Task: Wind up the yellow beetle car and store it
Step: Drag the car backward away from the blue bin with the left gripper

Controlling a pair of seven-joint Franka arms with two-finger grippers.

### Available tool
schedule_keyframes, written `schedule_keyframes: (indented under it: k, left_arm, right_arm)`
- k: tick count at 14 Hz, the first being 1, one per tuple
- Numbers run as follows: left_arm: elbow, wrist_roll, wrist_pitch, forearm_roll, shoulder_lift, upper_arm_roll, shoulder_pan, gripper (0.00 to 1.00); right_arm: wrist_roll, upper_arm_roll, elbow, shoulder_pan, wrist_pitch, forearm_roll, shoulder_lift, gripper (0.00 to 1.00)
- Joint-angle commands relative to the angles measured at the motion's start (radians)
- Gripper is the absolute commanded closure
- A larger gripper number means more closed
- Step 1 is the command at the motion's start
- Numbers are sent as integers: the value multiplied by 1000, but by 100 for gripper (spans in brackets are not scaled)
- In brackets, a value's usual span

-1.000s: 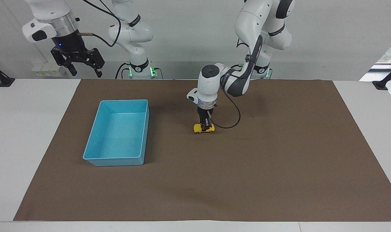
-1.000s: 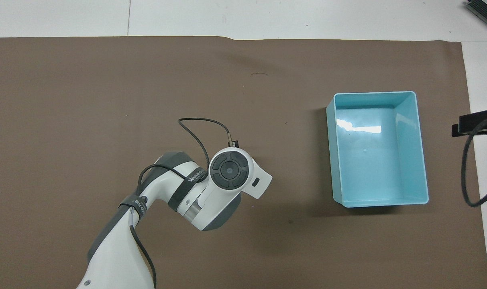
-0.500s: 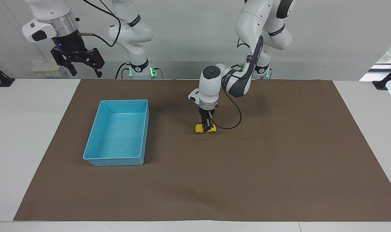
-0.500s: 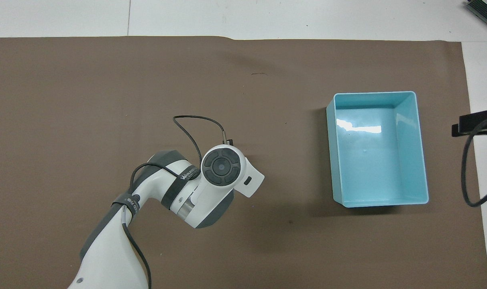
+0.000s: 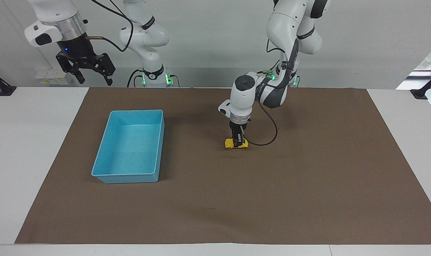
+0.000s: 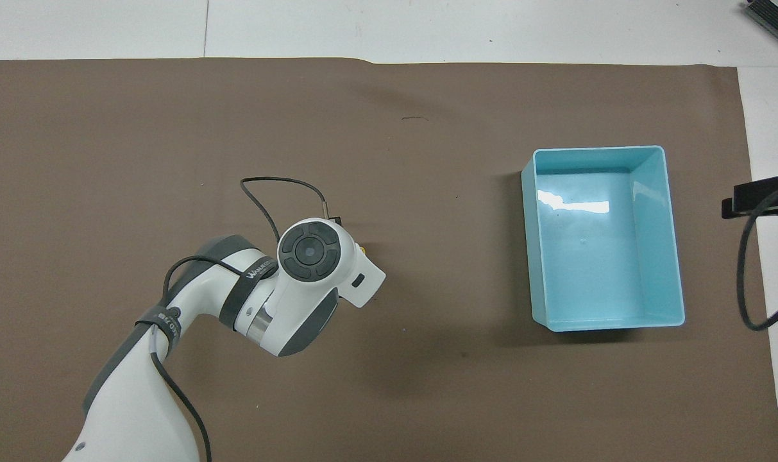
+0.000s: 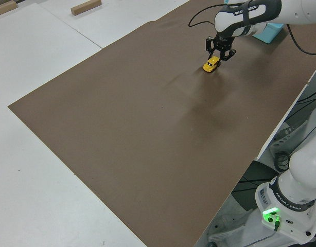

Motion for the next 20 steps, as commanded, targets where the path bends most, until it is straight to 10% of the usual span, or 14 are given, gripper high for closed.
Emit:
schedule_keyframes:
  k: [1, 20]
  left_arm:
    - [-36, 50, 23, 22, 10, 0, 57, 100]
    - [-95, 322, 3, 22, -17, 0, 271, 100]
  right_arm:
    - [-23, 5, -5, -10, -10, 5, -13, 0]
    - [-23, 5, -5, -10, -8, 5, -13, 0]
